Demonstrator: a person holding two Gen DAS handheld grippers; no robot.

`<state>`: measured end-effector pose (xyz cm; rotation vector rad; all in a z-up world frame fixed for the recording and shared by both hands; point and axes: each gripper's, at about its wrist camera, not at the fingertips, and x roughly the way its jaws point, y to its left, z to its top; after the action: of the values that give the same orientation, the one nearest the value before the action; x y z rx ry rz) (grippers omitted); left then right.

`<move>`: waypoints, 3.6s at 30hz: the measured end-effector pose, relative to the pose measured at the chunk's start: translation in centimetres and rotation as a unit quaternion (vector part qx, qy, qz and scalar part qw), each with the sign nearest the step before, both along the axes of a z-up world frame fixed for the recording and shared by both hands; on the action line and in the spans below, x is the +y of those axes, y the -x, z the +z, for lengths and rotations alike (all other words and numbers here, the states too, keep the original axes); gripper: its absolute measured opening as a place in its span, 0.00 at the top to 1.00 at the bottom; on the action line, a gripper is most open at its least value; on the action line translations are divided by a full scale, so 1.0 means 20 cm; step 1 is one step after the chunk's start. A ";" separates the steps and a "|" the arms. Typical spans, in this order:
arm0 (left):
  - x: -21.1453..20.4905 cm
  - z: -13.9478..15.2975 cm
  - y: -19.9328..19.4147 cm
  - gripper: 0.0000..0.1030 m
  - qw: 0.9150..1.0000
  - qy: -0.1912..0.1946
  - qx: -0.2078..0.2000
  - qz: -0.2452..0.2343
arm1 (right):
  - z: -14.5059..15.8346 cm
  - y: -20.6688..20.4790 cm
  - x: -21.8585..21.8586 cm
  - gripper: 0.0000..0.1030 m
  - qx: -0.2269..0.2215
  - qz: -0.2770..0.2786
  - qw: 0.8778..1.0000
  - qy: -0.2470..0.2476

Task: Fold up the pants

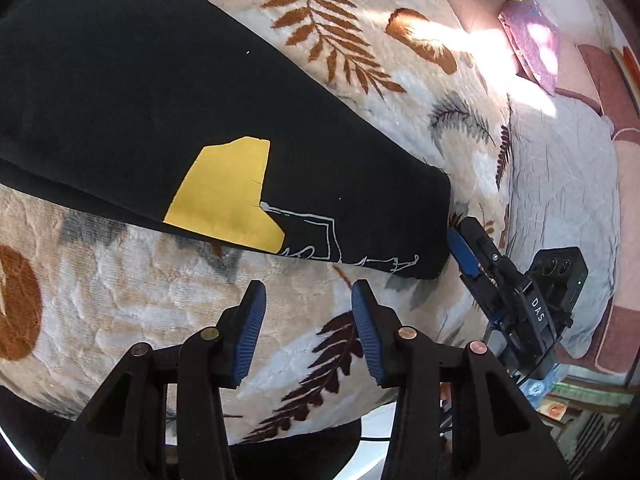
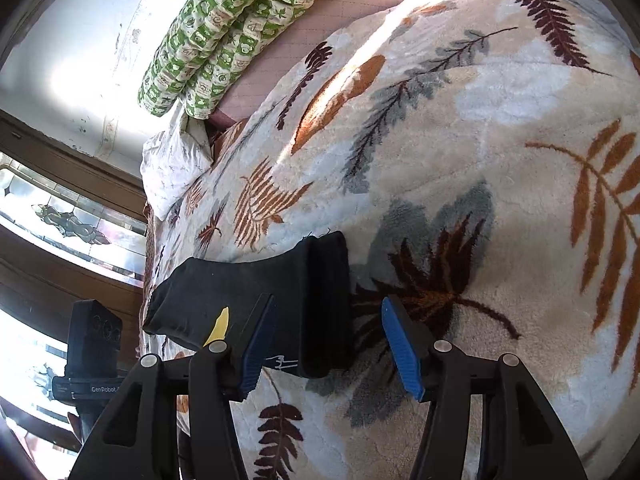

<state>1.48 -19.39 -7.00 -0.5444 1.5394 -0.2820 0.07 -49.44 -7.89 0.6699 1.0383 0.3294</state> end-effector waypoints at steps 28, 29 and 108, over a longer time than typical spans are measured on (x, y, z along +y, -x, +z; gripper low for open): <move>-0.17 -0.10 -0.10 0.40 0.998 0.015 0.012 0.064 | -0.16 -0.20 0.08 0.38 0.016 0.021 0.995 -0.094; -0.18 -0.10 -0.10 0.40 0.998 0.012 0.010 0.065 | -0.17 -0.20 0.07 0.38 0.016 0.020 0.995 -0.099; -0.01 -0.25 -0.08 0.86 0.951 0.247 0.054 0.178 | 0.06 -0.33 0.24 0.84 0.030 0.009 0.996 -0.088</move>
<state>3.04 -19.58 -12.08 -1.2345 1.4402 -0.3639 6.57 -44.57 -6.68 0.8338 1.0819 0.4232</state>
